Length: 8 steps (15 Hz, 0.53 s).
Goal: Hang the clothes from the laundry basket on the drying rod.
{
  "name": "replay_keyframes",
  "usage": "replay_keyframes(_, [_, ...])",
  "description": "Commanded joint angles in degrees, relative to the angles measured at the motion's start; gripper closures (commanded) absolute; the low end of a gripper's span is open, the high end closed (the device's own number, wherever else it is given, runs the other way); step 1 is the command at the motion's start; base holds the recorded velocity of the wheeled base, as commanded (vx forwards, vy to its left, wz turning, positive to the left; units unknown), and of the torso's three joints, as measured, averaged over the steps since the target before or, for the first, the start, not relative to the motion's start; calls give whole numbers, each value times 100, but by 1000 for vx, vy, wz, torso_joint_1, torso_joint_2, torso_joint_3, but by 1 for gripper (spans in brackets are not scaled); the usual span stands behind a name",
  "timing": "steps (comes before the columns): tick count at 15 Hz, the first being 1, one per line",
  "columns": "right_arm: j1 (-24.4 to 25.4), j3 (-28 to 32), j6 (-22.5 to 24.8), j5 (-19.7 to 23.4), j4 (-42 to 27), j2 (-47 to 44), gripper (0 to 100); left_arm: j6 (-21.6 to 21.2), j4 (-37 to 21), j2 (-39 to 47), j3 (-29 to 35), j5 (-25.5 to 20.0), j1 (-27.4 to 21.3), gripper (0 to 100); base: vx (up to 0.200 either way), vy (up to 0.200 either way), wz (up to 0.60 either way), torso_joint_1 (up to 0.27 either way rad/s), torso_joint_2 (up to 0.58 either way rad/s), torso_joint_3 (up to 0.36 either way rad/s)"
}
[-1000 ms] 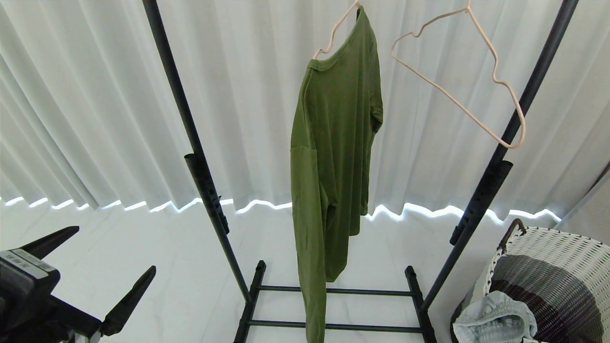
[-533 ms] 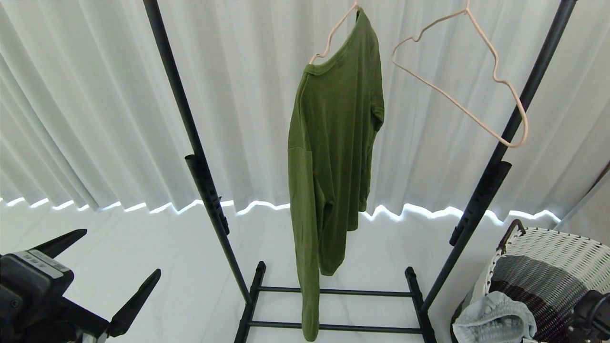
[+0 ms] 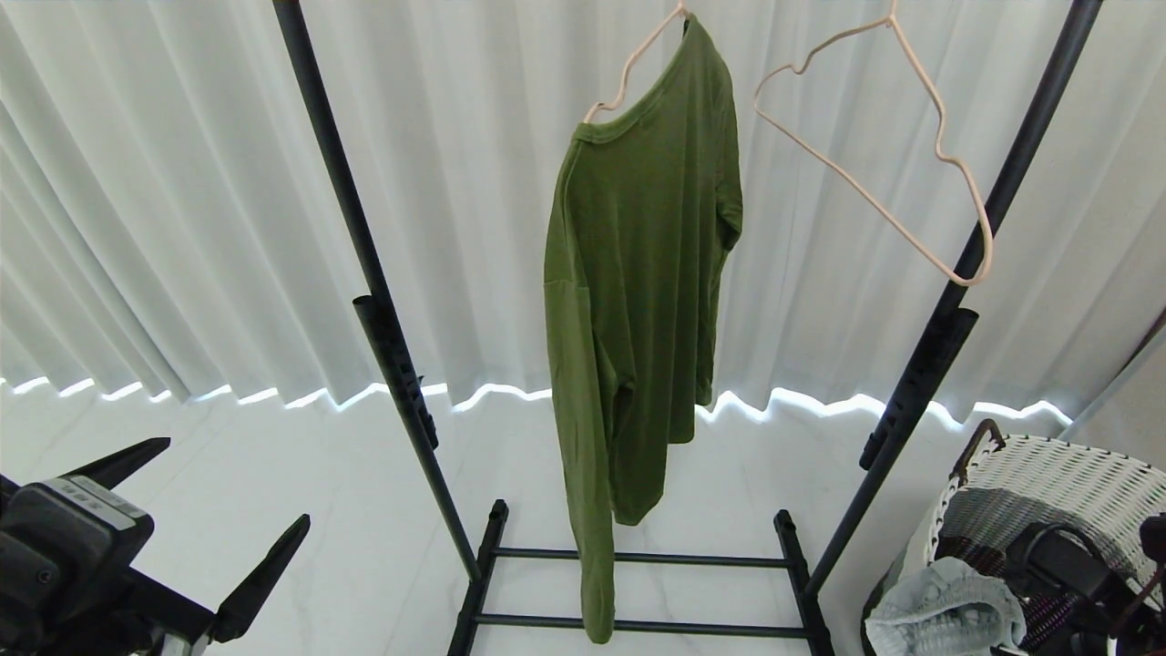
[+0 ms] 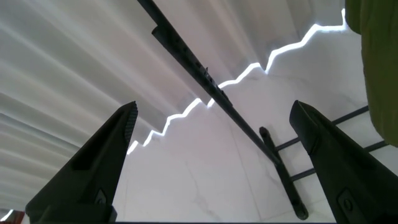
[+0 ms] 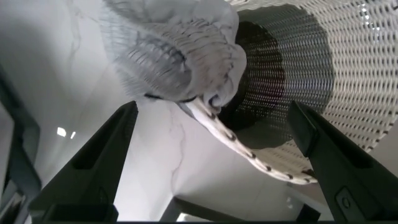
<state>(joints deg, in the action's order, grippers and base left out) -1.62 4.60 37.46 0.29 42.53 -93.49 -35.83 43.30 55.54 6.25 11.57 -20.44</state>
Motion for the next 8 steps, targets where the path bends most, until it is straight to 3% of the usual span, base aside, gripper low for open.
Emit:
replay_keyframes(1, [-22, -20, 16, -117, 440, -961, 0, -29, 3, 1, -19, 3, 5, 0, 0, 0, 0, 0, 0, 0])
replay_keyframes(4, [-40, 41, 7, -372, 1328, -1549, 0, -38, 3, 27, -10, 3, 5, 0, 0, 0, 0, 0, 0, 0])
replay_keyframes(8, [-137, 446, -20, -434, 1495, -1699, 0, -38, 3, 36, -28, -6, 5, 0, 0, 0, 0, 0, 0, 0])
